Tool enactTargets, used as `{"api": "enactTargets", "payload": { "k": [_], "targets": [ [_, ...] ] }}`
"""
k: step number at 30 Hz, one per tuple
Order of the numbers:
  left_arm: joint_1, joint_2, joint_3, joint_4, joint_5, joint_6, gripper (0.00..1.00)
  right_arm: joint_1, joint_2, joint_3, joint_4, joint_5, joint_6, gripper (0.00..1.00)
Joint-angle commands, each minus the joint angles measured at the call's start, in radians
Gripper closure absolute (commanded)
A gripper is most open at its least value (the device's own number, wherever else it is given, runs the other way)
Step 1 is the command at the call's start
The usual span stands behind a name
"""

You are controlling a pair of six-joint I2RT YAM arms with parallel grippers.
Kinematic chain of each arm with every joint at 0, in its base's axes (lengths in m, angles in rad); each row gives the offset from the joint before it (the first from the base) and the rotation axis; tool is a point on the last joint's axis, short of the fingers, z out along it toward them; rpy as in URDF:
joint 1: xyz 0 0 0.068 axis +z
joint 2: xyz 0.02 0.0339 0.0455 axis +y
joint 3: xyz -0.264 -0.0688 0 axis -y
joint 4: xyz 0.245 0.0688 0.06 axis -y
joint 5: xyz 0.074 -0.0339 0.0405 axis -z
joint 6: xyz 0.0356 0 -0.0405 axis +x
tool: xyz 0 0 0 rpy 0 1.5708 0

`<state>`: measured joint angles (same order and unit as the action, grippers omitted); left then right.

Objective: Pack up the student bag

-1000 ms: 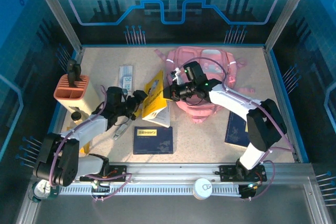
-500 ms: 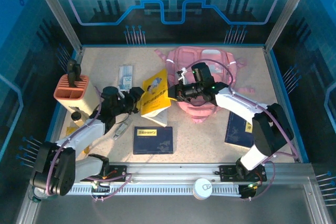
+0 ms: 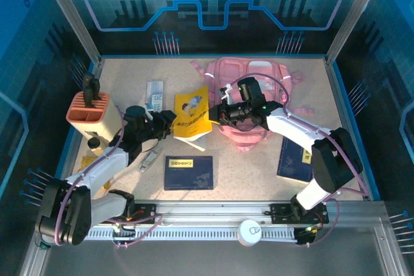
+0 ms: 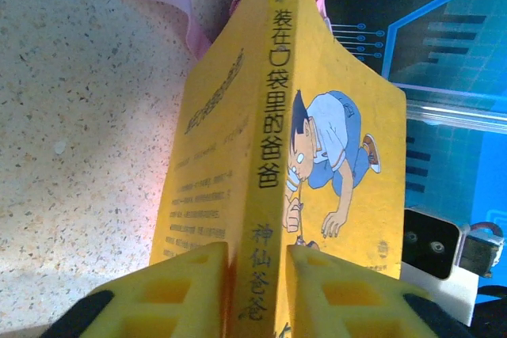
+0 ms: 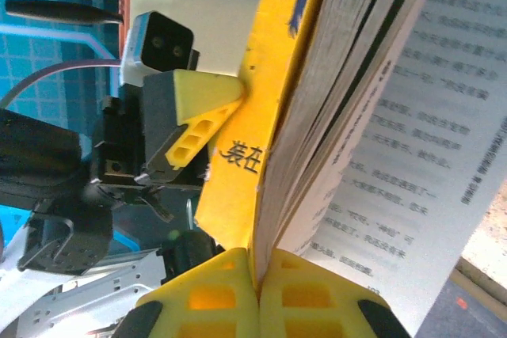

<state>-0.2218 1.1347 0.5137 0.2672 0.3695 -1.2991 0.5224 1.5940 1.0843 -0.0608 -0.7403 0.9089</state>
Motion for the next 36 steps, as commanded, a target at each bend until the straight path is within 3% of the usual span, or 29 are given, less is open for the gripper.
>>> {"api": "enactTargets", "payload": {
  "k": [1,5,9,16,22,28,34,36],
  "targets": [
    [-0.030,-0.039,0.075,0.032,0.054,0.022,0.82,0.004,-0.017,-0.005,-0.006,-0.017,-0.033,1.00],
    [-0.033,-0.047,0.095,0.006,0.037,0.033,0.90,0.002,-0.024,0.005,-0.056,-0.004,-0.052,1.00],
    [-0.036,-0.059,0.141,-0.035,0.014,0.058,0.97,-0.006,-0.041,0.005,-0.082,0.002,-0.055,0.85],
    [-0.040,-0.083,0.218,-0.025,-0.026,0.066,1.00,-0.042,-0.101,-0.019,-0.118,0.018,0.017,0.28],
    [-0.062,-0.071,0.297,0.019,-0.065,0.062,1.00,-0.051,-0.122,-0.027,0.019,-0.086,0.146,0.00],
    [-0.114,-0.042,0.368,0.085,-0.128,0.068,1.00,-0.053,-0.138,-0.041,0.145,-0.120,0.265,0.00],
    [-0.135,-0.029,0.384,0.023,-0.150,0.118,1.00,-0.068,-0.163,-0.076,0.432,-0.148,0.462,0.01],
    [-0.139,-0.040,0.385,-0.045,-0.168,0.158,1.00,-0.072,-0.179,-0.063,0.430,-0.153,0.454,0.04]
  ]
}}
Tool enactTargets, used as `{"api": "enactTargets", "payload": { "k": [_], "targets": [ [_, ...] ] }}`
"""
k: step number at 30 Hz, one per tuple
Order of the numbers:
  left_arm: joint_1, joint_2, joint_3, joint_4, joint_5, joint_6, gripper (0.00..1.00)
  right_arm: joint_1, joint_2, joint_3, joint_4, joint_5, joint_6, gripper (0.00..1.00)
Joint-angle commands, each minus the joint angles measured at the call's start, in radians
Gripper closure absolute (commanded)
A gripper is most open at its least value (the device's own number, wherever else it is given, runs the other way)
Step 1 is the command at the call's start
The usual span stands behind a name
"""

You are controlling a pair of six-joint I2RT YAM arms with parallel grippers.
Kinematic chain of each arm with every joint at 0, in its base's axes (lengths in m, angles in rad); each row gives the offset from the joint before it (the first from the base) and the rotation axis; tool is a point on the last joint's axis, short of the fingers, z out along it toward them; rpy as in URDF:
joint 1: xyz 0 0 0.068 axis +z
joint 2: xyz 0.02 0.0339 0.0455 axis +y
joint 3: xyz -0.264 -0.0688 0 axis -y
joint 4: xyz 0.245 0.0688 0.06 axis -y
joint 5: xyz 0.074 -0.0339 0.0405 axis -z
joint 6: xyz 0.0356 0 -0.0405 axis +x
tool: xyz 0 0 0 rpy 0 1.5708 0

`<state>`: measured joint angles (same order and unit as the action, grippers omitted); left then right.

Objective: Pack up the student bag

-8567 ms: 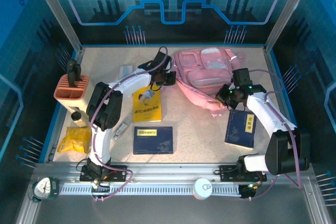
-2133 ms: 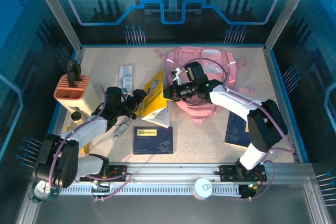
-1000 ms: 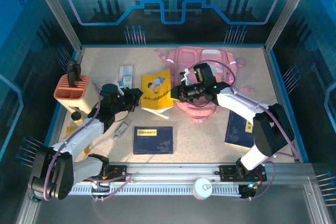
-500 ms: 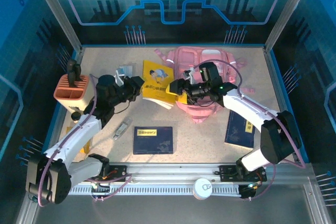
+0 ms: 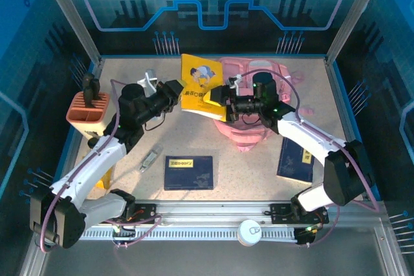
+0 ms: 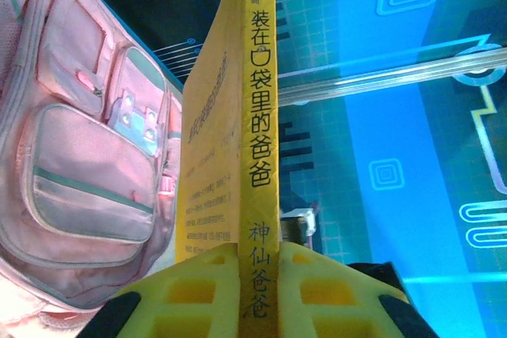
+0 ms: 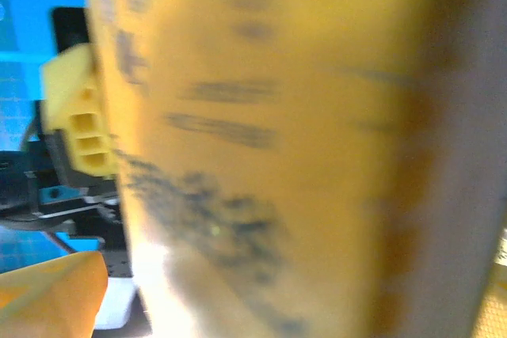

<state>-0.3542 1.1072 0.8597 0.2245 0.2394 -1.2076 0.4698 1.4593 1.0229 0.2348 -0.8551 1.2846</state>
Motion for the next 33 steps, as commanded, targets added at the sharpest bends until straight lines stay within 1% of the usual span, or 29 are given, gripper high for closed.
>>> {"api": "enactTargets", "payload": {
  "k": [1,3,4,8,10,13,15,19,20,21,22,23,24,26,27,31,33],
  "targets": [
    [-0.006,-0.016,0.036,-0.030,-0.047,0.081,1.00,-0.020,-0.055,0.011,0.078,-0.032,0.046,0.06],
    [-0.006,-0.023,0.029,-0.059,-0.058,0.106,1.00,-0.026,-0.078,0.031,-0.070,0.006,-0.034,0.13],
    [-0.006,-0.024,0.027,-0.066,-0.055,0.115,1.00,-0.029,-0.084,0.037,-0.117,0.025,-0.059,0.17],
    [-0.012,-0.018,0.032,-0.101,-0.050,0.147,1.00,-0.042,-0.091,0.032,-0.131,0.046,-0.075,0.39],
    [-0.014,-0.019,0.032,-0.114,-0.052,0.164,1.00,-0.043,-0.086,0.046,-0.176,0.051,-0.111,0.46],
    [-0.017,-0.019,0.043,-0.155,-0.058,0.189,1.00,-0.045,-0.088,0.057,-0.244,0.081,-0.158,0.64],
    [-0.024,-0.014,0.044,-0.167,-0.057,0.199,1.00,-0.047,-0.094,0.066,-0.293,0.107,-0.191,0.77],
    [-0.039,-0.009,0.042,-0.186,-0.063,0.225,1.00,-0.061,-0.103,0.071,-0.344,0.119,-0.225,0.96],
    [-0.044,-0.008,0.042,-0.193,-0.064,0.234,1.00,-0.065,-0.108,0.073,-0.355,0.122,-0.237,0.99],
    [-0.046,-0.006,0.045,-0.201,-0.063,0.246,1.00,-0.069,-0.114,0.079,-0.376,0.131,-0.256,1.00],
    [-0.048,-0.003,0.048,-0.211,-0.061,0.269,0.97,-0.074,-0.121,0.086,-0.403,0.138,-0.280,1.00],
    [-0.049,-0.001,0.054,-0.225,-0.065,0.308,0.87,-0.079,-0.125,0.102,-0.444,0.151,-0.315,1.00],
    [-0.050,0.004,0.057,-0.244,-0.073,0.367,0.81,-0.089,-0.131,0.119,-0.504,0.170,-0.353,1.00],
    [-0.049,0.026,0.067,-0.300,-0.093,0.470,0.72,-0.106,-0.146,0.148,-0.601,0.212,-0.418,1.00],
    [-0.048,0.038,0.070,-0.311,-0.093,0.527,0.68,-0.121,-0.155,0.159,-0.645,0.231,-0.448,1.00],
    [-0.055,0.114,0.107,-0.344,-0.051,0.713,0.57,-0.210,-0.210,0.166,-0.769,0.285,-0.521,1.00],
    [-0.071,0.175,0.146,-0.366,-0.039,0.815,0.49,-0.264,-0.243,0.159,-0.828,0.316,-0.555,1.00]
  ]
}}
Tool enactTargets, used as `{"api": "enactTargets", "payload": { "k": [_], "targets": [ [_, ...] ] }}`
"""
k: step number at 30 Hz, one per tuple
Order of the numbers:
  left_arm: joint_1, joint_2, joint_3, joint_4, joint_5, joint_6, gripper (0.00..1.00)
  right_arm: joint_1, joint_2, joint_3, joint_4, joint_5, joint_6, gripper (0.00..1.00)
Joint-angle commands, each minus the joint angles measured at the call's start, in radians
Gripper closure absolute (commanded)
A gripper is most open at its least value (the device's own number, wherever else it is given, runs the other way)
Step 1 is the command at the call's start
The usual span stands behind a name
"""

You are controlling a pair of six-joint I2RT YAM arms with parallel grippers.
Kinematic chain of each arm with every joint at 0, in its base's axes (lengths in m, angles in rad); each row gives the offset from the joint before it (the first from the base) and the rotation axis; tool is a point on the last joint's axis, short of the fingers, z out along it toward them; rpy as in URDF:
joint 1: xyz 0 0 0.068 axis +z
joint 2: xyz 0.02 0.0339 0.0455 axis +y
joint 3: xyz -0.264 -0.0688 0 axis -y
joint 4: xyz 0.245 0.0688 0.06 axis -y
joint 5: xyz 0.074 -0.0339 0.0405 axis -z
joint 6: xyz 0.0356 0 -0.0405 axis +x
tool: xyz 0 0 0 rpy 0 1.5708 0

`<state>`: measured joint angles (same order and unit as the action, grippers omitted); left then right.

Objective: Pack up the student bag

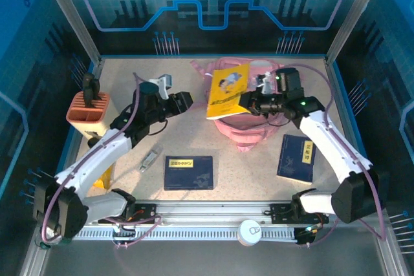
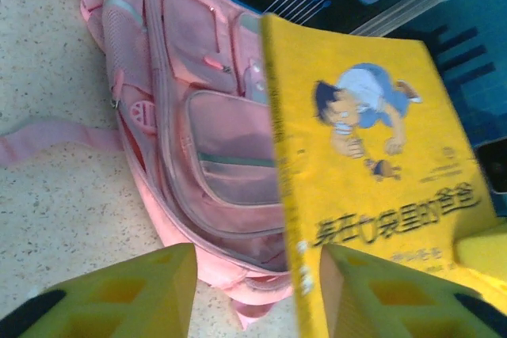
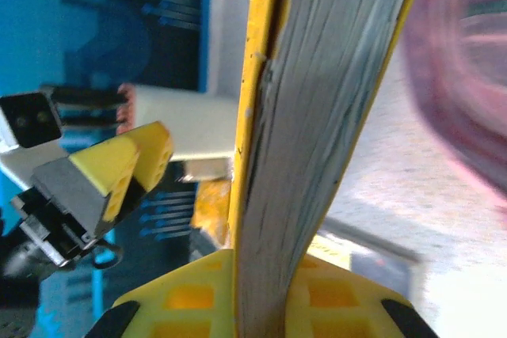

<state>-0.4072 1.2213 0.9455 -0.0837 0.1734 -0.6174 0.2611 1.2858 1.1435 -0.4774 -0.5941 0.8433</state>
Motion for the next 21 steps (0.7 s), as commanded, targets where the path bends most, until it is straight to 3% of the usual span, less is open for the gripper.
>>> {"api": "enactTargets", "payload": {
  "k": [1,12,21],
  "targets": [
    [-0.030,0.089,0.079,-0.067,0.021,0.262,0.45,-0.082,-0.082,0.035,-0.139,0.067,-0.127,1.00],
    [-0.180,0.449,0.358,-0.112,0.004,0.625,0.28,-0.369,-0.227,-0.047,-0.311,0.169,-0.207,1.00],
    [-0.259,0.722,0.572,-0.208,-0.056,0.825,0.24,-0.494,-0.258,-0.097,-0.332,0.163,-0.231,1.00]
  ]
}}
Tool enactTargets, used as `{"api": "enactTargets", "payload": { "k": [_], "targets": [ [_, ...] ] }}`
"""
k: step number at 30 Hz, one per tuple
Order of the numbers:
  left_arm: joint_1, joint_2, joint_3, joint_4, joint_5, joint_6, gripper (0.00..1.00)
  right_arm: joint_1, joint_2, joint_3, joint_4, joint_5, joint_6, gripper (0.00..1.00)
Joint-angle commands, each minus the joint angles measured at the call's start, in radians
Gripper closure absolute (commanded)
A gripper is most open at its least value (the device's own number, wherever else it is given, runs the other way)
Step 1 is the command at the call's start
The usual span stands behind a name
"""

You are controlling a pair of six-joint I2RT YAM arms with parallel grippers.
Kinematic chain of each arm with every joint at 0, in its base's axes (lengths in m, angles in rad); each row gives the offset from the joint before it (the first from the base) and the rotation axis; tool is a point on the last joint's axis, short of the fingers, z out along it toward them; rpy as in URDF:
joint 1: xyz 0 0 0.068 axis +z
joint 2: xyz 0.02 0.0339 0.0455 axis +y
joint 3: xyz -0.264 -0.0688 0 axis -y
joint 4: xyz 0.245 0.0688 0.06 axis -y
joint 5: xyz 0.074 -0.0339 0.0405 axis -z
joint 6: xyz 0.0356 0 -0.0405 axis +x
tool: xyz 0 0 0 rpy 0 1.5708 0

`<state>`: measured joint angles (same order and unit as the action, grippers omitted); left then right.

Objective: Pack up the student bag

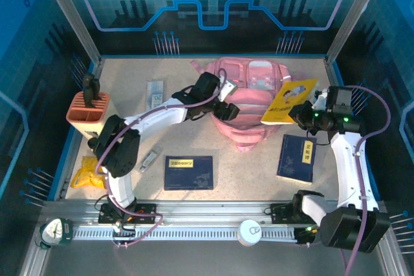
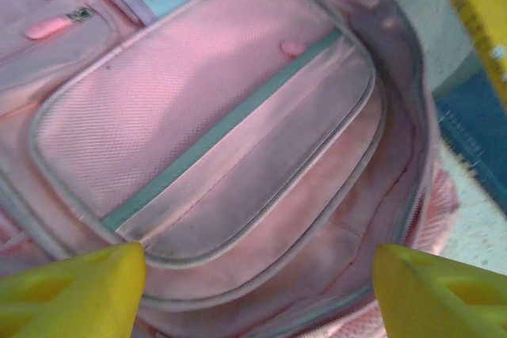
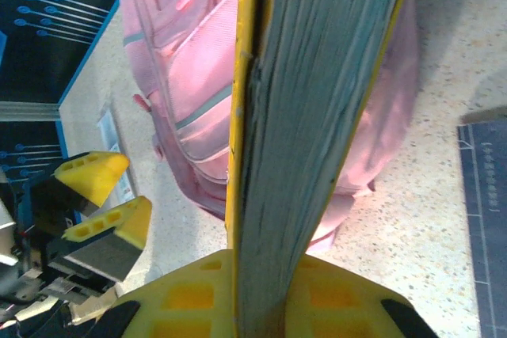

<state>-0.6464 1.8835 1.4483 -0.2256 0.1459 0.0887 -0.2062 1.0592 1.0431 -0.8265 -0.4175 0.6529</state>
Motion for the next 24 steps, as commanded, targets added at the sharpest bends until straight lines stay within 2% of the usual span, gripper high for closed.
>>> {"api": "enactTargets", "payload": {
  "k": [1,10,14,18,24],
  "targets": [
    [-0.026,0.083,0.085,-0.072,-0.029,0.133,0.23,-0.034,-0.031,0.001,0.014,-0.015,-0.043,1.00],
    [-0.072,0.291,0.271,-0.158,-0.075,0.245,0.17,-0.076,-0.025,-0.020,0.017,-0.037,-0.050,1.00],
    [-0.075,0.373,0.354,-0.179,-0.133,0.238,0.18,-0.077,-0.024,-0.026,0.026,-0.044,-0.051,1.00],
    [-0.075,0.437,0.444,-0.215,-0.161,0.204,0.29,-0.078,-0.021,-0.036,0.042,-0.051,-0.046,1.00],
    [-0.073,0.419,0.439,-0.205,-0.218,0.169,0.65,-0.077,-0.018,-0.043,0.057,-0.086,-0.055,1.00]
  ]
}}
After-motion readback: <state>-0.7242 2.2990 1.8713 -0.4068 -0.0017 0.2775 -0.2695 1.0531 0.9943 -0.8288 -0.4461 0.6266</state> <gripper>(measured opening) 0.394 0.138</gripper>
